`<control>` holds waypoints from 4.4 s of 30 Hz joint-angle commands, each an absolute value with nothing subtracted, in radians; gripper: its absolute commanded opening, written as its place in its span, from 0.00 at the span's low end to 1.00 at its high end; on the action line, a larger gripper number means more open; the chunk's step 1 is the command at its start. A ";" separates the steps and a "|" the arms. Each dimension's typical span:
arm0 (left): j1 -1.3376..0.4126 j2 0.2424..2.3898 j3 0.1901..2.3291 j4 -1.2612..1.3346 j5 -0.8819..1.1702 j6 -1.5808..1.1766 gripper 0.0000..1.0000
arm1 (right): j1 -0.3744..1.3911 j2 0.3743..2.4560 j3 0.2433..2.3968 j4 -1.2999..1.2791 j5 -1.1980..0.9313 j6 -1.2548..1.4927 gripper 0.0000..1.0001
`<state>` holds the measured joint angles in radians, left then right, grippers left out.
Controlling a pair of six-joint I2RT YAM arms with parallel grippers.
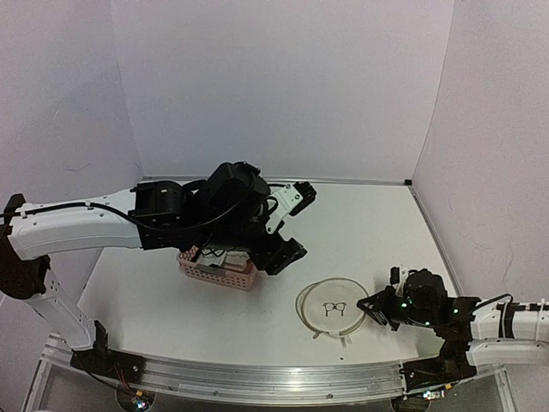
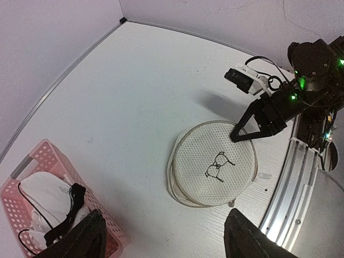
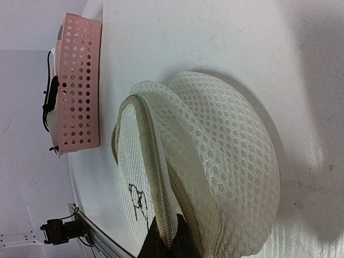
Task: Unzip the laundry bag and remove the bra
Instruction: Close the laundry bag lid on the laundry bag, then set the laundry bag at the center of the board, then reset both arms
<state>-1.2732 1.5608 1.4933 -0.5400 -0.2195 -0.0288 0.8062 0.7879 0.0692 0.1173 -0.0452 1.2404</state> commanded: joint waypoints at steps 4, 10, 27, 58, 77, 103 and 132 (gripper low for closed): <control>-1.267 1.539 1.460 -0.487 -0.219 -0.051 0.75 | 0.808 0.790 0.009 0.172 0.026 1.421 0.00; -1.267 1.530 1.456 -0.483 -0.230 -0.051 0.75 | 0.807 0.841 -0.018 0.173 0.124 1.495 0.00; -1.266 1.465 1.386 -0.460 -0.289 -0.137 0.75 | 0.788 1.519 0.305 0.496 0.101 1.373 0.00; -1.226 1.440 1.334 -0.411 -0.361 -0.198 0.79 | 0.588 1.729 0.642 0.516 -0.017 1.206 0.31; -1.188 1.425 1.337 -0.403 -0.359 -0.204 0.80 | 0.588 1.492 0.555 0.341 0.129 1.102 0.40; -0.575 1.401 1.362 -0.416 -0.046 -0.429 0.99 | 0.177 1.154 0.665 -0.037 0.137 0.743 0.98; -0.321 0.976 0.967 -0.375 -0.080 -0.376 1.00 | 0.394 0.714 0.633 -0.155 0.035 0.378 0.98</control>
<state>-0.3199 1.0348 1.0027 -0.4435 -0.1074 -0.4183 0.2745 0.7288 0.6468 -0.1703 -0.0734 0.4541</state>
